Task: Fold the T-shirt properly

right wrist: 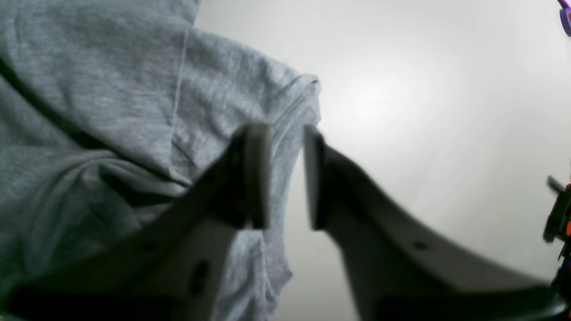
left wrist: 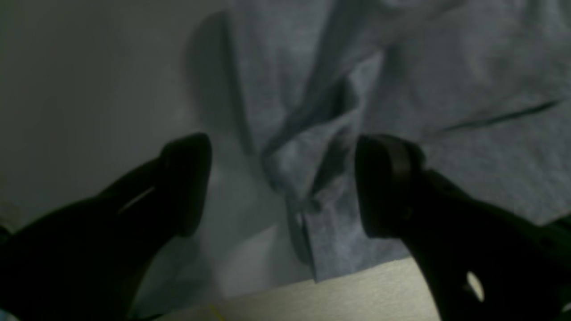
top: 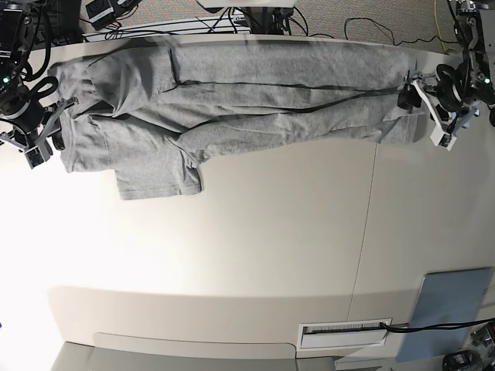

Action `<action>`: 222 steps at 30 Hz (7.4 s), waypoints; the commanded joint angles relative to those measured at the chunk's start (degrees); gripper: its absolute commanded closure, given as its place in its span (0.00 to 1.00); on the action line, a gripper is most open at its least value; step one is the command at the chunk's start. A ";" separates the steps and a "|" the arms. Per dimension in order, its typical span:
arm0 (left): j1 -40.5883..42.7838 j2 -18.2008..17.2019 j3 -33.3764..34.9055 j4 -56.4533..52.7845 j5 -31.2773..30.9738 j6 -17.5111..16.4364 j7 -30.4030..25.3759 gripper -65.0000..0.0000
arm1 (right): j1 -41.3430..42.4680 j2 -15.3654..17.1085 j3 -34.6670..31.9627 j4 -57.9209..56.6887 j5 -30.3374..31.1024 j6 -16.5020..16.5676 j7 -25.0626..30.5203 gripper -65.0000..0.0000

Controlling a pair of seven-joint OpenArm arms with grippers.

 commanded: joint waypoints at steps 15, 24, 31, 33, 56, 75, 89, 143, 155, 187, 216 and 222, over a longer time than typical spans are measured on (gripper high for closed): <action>-0.44 2.21 -0.50 1.27 -4.81 -2.05 -5.53 0.23 | 23.10 -0.11 -16.63 -14.01 3.56 -11.21 -7.10 0.59; -0.46 3.04 -0.50 1.27 -3.48 -2.01 -5.51 0.23 | 39.28 -8.66 -24.17 -33.16 4.02 -11.52 -13.51 0.59; -0.46 3.04 -0.50 1.27 -2.75 -2.01 -5.75 0.23 | 42.36 -10.97 -24.55 -40.50 3.76 -12.15 -17.27 0.59; -0.46 3.04 -0.50 1.27 -2.71 -2.01 -6.56 0.23 | 42.01 -10.95 -24.55 -40.50 3.74 -12.11 -18.14 0.60; -0.44 3.06 -0.50 1.27 -2.69 -1.99 -6.97 0.23 | 32.44 -7.63 -24.50 -9.92 1.46 -10.60 -21.51 1.00; -0.44 3.06 -0.50 1.27 -2.69 -1.99 -6.95 0.23 | -9.09 -6.80 -24.50 29.73 -3.74 -10.49 -22.77 1.00; -0.42 3.04 -0.50 1.27 -2.71 -1.99 -6.97 0.23 | -13.33 -6.82 -24.55 29.73 2.34 -7.78 -22.95 1.00; -0.44 3.04 -0.50 1.27 -2.95 -2.01 -6.99 0.23 | 8.09 -11.93 -24.55 0.37 9.03 -13.27 -13.27 1.00; -0.44 3.04 -0.50 1.27 -2.95 -2.01 -6.99 0.23 | 8.96 -14.58 -24.48 0.48 30.23 4.26 -16.31 1.00; -0.44 3.04 -0.50 1.27 -2.97 -2.01 -6.99 0.23 | 3.21 -15.67 -36.48 0.94 16.48 -4.07 -20.87 1.00; -0.42 3.02 -0.50 1.27 -2.97 -2.01 -8.09 0.23 | 11.76 -12.13 -19.63 -7.13 -9.60 -13.00 -13.84 1.00; -0.44 2.99 -0.50 1.27 -3.17 -2.01 -8.50 0.23 | 19.78 -9.27 -19.61 -14.97 -10.49 -13.75 -13.40 1.00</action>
